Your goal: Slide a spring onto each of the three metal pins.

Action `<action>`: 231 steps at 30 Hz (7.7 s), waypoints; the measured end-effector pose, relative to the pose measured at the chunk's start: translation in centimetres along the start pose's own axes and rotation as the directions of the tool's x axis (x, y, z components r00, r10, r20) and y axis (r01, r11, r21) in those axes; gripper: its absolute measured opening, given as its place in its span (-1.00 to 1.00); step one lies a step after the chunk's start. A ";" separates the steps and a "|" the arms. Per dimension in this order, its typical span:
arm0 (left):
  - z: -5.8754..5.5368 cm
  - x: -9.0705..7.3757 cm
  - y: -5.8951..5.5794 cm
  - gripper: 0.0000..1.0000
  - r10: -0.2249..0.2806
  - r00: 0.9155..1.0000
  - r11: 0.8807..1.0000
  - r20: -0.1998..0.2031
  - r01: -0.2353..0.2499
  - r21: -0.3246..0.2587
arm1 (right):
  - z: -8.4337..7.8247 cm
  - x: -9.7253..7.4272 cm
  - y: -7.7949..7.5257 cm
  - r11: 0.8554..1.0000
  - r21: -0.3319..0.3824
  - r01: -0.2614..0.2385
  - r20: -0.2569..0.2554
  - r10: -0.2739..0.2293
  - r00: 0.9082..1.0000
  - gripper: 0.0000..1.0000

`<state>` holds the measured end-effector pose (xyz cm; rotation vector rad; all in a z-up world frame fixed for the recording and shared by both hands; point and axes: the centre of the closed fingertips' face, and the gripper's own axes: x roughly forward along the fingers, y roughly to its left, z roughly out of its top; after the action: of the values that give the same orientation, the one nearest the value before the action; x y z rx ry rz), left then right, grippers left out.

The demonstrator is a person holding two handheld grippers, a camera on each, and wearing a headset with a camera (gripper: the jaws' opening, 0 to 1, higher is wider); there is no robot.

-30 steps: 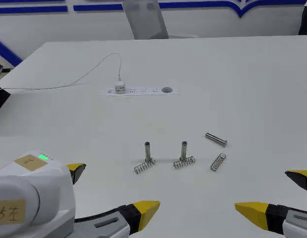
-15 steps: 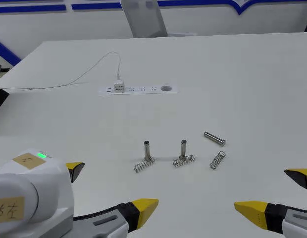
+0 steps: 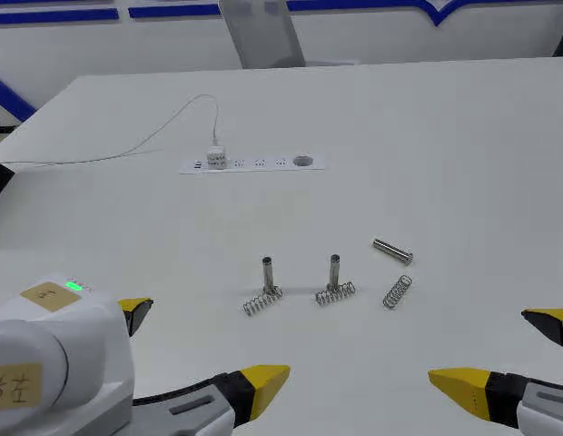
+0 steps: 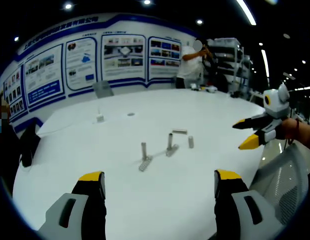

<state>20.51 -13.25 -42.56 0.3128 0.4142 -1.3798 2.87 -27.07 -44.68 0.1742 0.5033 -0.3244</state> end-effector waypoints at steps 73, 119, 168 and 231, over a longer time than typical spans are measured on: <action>-1.7 2.2 0.7 0.80 -0.011 1.000 1.000 -0.027 0.011 -0.007 | 3.7 20.4 -9.4 0.985 -0.141 -0.095 -0.152 0.074 0.986 -0.49; -0.8 2.1 1.2 0.78 -0.014 1.000 1.000 -0.008 0.014 0.016 | 4.6 18.7 -7.8 0.992 -0.095 -0.082 -0.144 0.068 0.987 -0.83; -0.4 1.3 1.0 0.69 -0.010 1.000 1.000 0.010 0.010 0.029 | 3.7 15.1 -6.2 0.980 -0.167 -0.107 -0.170 0.078 0.982 -0.82; -4.9 14.4 3.3 -0.63 -0.216 0.966 0.960 -0.144 0.237 0.149 | 3.2 7.7 -0.5 0.969 -0.087 -0.231 0.016 0.233 0.972 0.31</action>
<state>25.27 -23.14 -53.66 0.5035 0.4512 -1.6289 10.49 -30.31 -45.75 0.1448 0.4646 -0.0760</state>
